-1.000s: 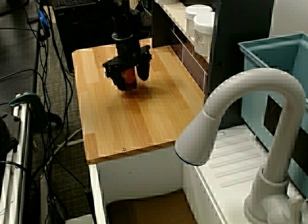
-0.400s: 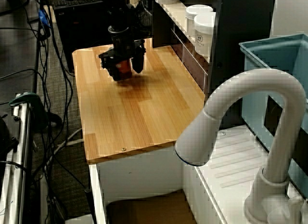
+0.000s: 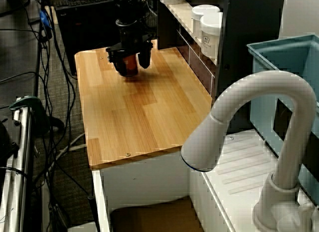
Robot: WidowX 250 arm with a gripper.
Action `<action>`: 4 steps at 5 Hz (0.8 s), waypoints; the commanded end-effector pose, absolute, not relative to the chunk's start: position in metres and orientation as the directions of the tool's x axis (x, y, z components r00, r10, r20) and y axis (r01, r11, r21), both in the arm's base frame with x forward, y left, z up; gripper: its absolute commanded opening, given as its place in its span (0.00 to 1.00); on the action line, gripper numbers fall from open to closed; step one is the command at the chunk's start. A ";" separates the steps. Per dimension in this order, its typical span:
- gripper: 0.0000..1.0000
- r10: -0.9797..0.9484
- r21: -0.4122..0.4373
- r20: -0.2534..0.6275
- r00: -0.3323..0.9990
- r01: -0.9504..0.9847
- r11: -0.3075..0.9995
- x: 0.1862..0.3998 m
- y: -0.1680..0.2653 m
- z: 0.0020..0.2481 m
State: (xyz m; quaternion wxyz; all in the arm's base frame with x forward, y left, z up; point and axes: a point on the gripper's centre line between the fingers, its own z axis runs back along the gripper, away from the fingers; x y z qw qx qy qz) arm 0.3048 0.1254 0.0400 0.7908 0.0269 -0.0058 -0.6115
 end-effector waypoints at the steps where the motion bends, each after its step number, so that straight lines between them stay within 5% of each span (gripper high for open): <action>1: 1.00 -0.963 0.046 0.009 0.269 0.962 0.269 0.303 0.119 0.058; 4: 1.00 -0.900 0.002 0.162 0.405 0.912 0.411 0.306 0.101 0.110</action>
